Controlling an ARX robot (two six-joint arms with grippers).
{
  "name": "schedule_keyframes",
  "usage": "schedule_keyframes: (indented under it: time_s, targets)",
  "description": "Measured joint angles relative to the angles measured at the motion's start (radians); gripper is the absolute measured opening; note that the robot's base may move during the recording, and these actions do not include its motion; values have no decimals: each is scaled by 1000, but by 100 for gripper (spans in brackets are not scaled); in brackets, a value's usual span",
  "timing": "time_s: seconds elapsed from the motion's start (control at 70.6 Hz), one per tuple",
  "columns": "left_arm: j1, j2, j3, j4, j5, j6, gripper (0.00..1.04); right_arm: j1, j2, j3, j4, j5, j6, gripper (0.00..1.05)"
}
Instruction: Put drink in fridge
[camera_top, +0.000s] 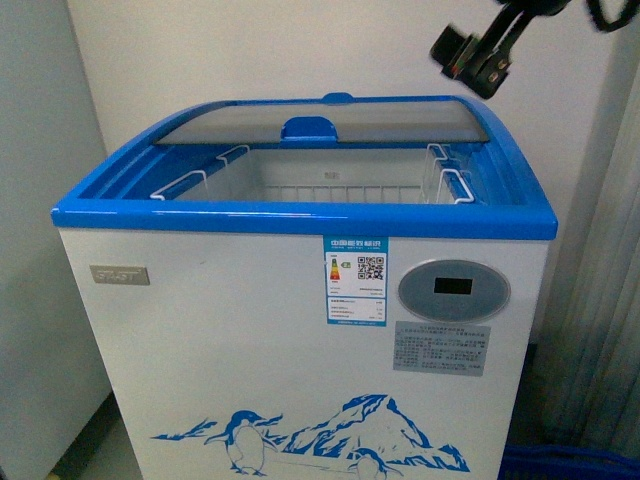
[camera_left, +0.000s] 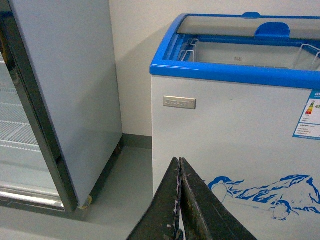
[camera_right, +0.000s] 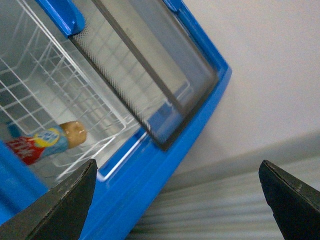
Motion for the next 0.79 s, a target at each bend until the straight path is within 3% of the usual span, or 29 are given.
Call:
schedule_keyframes:
  time_s: [0.113, 0.227, 0.312, 0.397, 0.709, 0.794]
  targets:
    - [0, -132, 0, -163, 0, 0, 3, -42, -267, -260, -94, -44, 268, 97]
    - [0, -175, 0, -182, 0, 0, 3, -72, -566, -543, -177, -46, 473, 95]
    - [0, -179, 0, -183, 0, 0, 3, -125, -887, -893, 196, -104, 600, 77]
    - [0, -179, 0, -184, 0, 0, 3, -170, -1054, -1080, 344, -113, 643, 61]
    - [0, -180, 0, -186, 0, 0, 3, -174, -1181, -1347, 425, -125, 668, 6]
    - [0, -180, 0, -186, 0, 0, 3, -174, -1223, -1382, 432, -125, 671, 3]
